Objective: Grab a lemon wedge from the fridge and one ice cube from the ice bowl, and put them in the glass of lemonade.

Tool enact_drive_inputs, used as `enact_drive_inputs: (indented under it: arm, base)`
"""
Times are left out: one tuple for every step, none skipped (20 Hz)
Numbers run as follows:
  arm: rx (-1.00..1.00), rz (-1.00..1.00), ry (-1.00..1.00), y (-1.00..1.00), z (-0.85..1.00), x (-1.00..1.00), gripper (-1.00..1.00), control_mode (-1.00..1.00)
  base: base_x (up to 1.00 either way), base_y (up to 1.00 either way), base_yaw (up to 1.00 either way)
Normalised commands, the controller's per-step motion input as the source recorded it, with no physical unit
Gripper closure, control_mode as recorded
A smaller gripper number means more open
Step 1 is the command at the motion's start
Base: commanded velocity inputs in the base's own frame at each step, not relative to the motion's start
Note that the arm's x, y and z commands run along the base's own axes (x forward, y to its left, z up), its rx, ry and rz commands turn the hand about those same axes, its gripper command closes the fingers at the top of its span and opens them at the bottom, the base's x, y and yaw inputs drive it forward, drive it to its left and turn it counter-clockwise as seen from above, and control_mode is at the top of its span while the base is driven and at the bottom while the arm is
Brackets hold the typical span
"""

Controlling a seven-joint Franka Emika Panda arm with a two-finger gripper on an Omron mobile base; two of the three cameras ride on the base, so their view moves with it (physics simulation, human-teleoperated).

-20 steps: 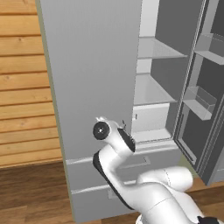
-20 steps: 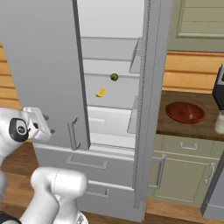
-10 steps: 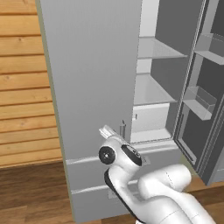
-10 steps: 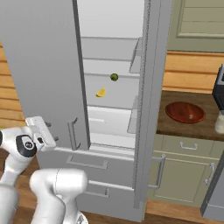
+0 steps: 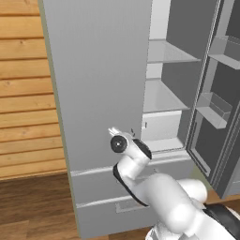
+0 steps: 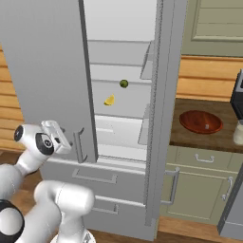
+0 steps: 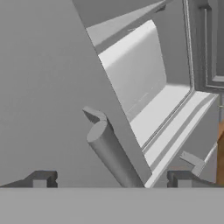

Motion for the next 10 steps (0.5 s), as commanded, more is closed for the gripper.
enact_drive_inputs:
  arm:
    - [0.00, -0.07, 0.14, -0.06, -0.41, 0.40, -1.00, -1.00]
    - [0.00, -0.07, 0.15, -0.02, -0.48, 0.46, -1.00, -1.00]
    - [0.00, -0.07, 0.15, 0.00, -0.53, 0.44, -1.00, -1.00]
    - [0.00, -0.07, 0.13, 0.00, -0.61, 0.41, -1.00, -1.00]
    - [0.00, -0.07, 0.12, 0.00, -0.61, 0.37, -1.00, -1.00]
    - [-0.02, -0.07, 0.13, 0.00, -0.65, 0.37, -1.00, -1.00]
    - [-0.05, -0.07, 0.09, 0.00, -0.61, 0.37, -1.00, -1.00]
    - [-0.06, -0.07, 0.08, 0.00, -0.55, 0.36, -1.00, -1.00]
    - [-0.06, -0.07, 0.02, 0.00, -0.46, 0.38, -1.00, -1.00]
    - [-0.06, -0.06, 0.00, 0.00, -0.33, 0.40, -1.00, -1.00]
  base:
    - [0.00, 0.00, 0.00]
    - [0.00, 0.00, 0.00]
    - [0.00, 0.00, 0.00]
    - [0.00, 0.00, 0.00]
    - [0.00, 0.00, 0.00]
    - [0.00, 0.00, 0.00]
    - [0.00, 0.00, 0.00]
    - [0.00, 0.00, 0.00]
    - [0.00, 0.00, 0.00]
    - [0.00, 0.00, 0.00]
